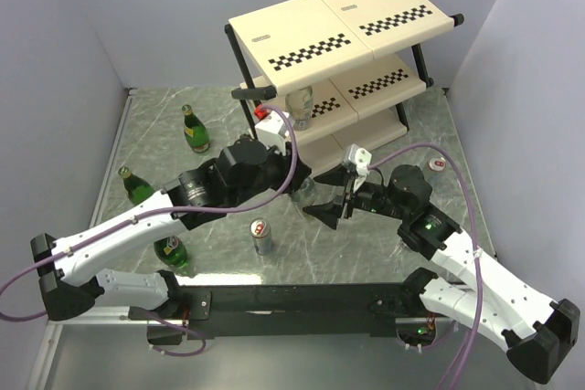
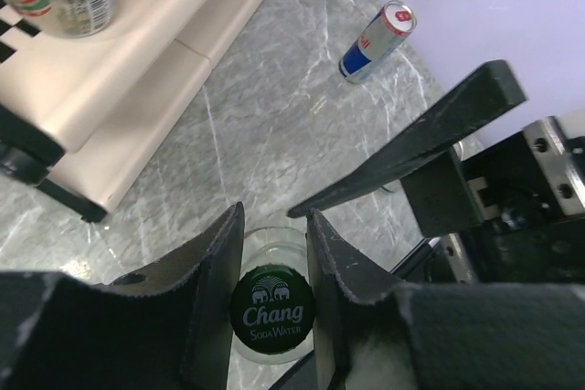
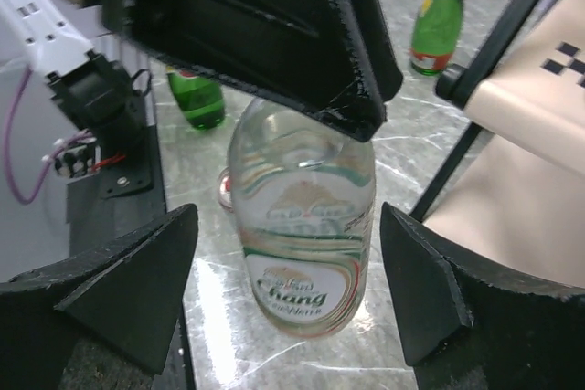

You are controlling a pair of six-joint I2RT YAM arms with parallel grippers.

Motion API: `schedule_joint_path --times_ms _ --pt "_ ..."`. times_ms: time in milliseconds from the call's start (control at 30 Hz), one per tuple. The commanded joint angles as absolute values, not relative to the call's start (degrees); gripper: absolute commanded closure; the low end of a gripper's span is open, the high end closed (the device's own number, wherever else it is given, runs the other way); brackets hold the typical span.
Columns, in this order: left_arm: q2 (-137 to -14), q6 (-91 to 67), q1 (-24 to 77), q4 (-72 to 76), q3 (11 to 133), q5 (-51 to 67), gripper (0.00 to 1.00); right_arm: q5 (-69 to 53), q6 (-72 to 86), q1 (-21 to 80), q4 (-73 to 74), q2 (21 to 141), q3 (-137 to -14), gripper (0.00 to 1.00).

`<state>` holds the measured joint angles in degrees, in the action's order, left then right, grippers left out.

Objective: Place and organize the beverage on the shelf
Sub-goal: Pick up the drink from the center of the board.

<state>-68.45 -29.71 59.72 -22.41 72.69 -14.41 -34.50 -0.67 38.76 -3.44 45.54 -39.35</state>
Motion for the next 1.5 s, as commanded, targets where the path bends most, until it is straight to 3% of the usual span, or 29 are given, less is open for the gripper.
schedule_joint_path --times_ms 0,900,1100,1233,1267,1333,1367,1400,1467 --pt "-67.93 -31.9 60.91 -10.99 78.75 -16.17 1.0 -30.68 -0.09 39.11 -7.03 44.39 -38.67 0.13" --pt "-70.58 -33.13 63.19 -7.56 81.83 -16.61 1.0 -29.88 -4.22 39.82 -9.32 50.71 -40.6 0.1" --pt "-70.66 -32.96 63.19 -7.56 81.83 -16.88 1.0 -29.27 -4.48 39.9 -8.88 50.63 -40.78 0.16" --pt "-70.84 -32.87 63.19 -7.56 81.91 -16.88 1.0 -30.23 -4.83 39.9 -7.83 50.8 -41.22 0.32" --pt "-70.93 -32.87 63.19 -7.56 81.91 -16.79 1.0 -31.02 -5.01 39.9 -7.65 50.97 -41.57 0.45" --pt "-71.01 -32.96 63.28 -7.38 81.91 -16.61 1.0 -32.25 -5.79 39.9 -6.08 51.5 -42.1 0.58" --pt "-70.93 -32.96 63.19 -7.21 81.83 -16.26 1.0 -32.69 -5.89 39.9 -5.54 51.76 -42.8 0.77" --pt "-70.84 -33.05 63.19 -7.03 81.65 -16.26 1.0 -33.04 -5.89 39.82 -5.19 51.85 -42.98 0.87" --pt "-70.4 -33.13 63.19 -6.59 81.21 -16.26 0.98 -32.96 -6.42 39.9 -4.92 51.24 -42.54 1.0"
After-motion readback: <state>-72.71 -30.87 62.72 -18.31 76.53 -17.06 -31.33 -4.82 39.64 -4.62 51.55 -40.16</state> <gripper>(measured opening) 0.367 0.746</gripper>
